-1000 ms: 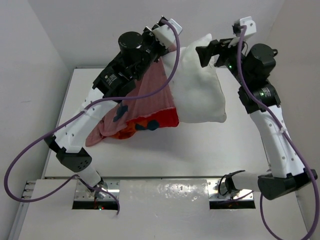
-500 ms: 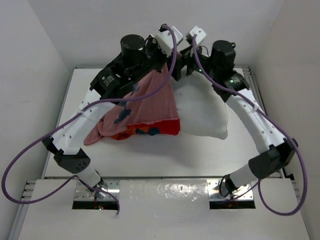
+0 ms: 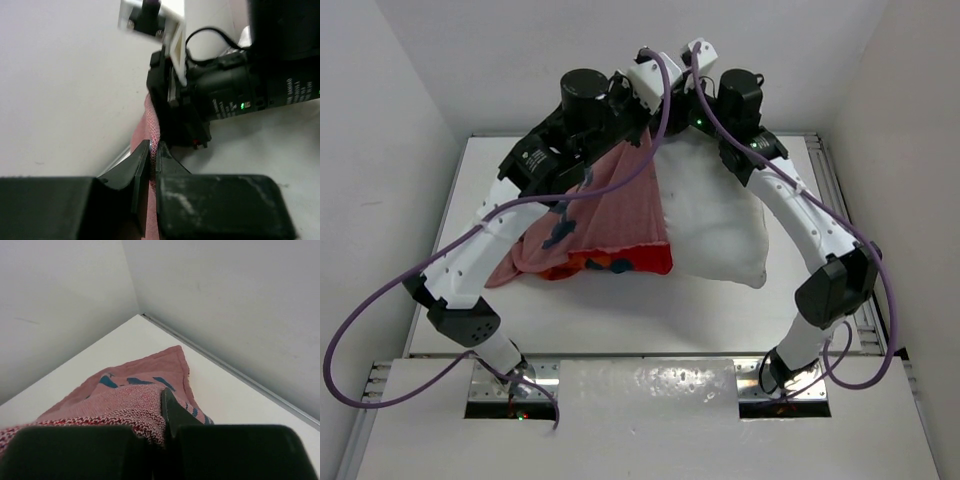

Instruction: Put the pillow into the pillowcase

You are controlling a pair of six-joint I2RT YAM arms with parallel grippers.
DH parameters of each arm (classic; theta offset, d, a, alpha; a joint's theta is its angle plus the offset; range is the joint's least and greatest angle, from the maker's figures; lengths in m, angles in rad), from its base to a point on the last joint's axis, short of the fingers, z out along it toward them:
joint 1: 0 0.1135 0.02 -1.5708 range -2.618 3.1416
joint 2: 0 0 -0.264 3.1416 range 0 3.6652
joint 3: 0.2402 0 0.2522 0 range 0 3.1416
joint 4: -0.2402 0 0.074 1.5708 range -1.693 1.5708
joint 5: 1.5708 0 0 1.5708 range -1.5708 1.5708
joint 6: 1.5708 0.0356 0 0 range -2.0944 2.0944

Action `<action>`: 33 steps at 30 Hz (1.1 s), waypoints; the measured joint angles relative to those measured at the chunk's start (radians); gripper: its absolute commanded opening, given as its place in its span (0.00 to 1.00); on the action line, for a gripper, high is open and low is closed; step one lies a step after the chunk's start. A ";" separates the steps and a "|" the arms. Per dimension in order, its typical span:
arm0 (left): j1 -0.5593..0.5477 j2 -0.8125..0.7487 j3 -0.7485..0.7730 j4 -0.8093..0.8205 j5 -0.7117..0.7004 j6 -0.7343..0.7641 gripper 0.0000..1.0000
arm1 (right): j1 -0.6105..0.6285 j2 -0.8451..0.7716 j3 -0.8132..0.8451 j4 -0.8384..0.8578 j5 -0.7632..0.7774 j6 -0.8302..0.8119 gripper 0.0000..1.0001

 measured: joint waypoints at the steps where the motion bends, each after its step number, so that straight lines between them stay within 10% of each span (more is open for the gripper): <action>1: 0.006 0.000 -0.003 0.001 0.000 -0.002 0.00 | -0.002 -0.004 0.001 0.004 0.019 0.014 0.00; 13: 0.084 -0.018 -0.100 0.098 0.031 -0.043 0.00 | -0.005 -0.141 0.001 -0.169 0.271 0.096 0.00; 21: 0.117 -0.097 -0.143 0.073 0.147 -0.014 0.99 | 0.063 -0.101 0.207 -0.356 0.507 0.107 0.00; 33: 0.145 -0.462 -0.617 -0.111 0.440 0.249 0.92 | 0.114 0.072 0.455 -0.358 0.794 0.111 0.00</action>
